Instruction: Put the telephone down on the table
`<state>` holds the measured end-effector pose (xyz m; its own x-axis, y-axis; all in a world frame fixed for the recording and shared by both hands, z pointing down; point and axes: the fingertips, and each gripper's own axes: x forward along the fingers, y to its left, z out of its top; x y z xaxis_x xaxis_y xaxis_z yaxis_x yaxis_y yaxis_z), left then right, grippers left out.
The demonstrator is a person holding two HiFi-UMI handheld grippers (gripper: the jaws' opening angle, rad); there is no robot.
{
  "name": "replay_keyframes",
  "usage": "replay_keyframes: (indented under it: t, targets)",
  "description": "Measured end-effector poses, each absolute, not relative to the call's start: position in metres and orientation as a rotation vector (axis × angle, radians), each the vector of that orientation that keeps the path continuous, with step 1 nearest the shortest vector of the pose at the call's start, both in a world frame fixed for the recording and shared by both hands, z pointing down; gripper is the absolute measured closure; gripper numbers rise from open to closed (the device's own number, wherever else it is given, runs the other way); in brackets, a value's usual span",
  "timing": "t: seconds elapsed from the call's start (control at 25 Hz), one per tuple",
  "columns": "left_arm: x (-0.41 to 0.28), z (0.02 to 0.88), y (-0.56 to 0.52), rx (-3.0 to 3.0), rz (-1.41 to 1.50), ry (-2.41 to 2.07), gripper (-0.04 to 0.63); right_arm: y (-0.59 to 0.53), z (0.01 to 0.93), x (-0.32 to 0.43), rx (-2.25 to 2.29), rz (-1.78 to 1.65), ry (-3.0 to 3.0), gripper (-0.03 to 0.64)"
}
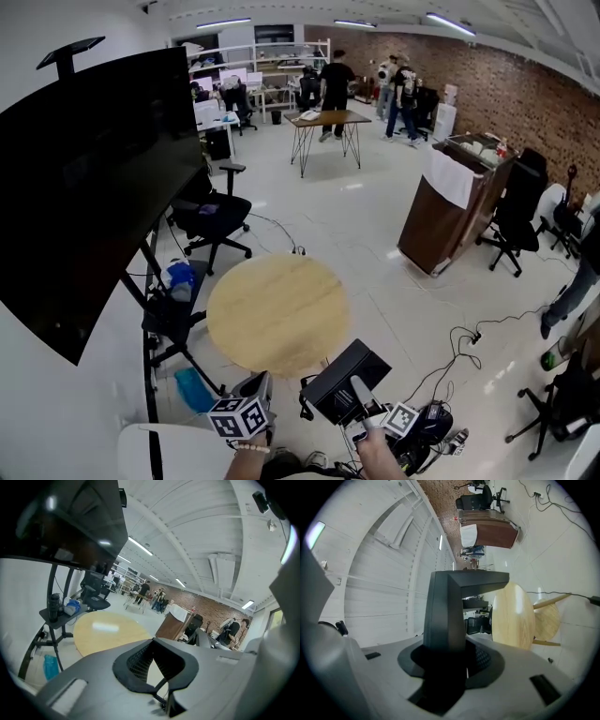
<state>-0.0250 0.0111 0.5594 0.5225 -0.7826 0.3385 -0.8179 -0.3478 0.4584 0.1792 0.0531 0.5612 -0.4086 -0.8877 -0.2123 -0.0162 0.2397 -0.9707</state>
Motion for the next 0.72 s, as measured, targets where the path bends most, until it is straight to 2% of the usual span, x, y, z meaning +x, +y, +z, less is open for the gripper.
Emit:
replay_keyframes:
  t: [0.72]
  targets:
    - [-0.037,0.581,-0.029,2.137,0.101,-1.315,0.611,0.011,0.574,0.16,-0.851,-1.331,1.698,0.443]
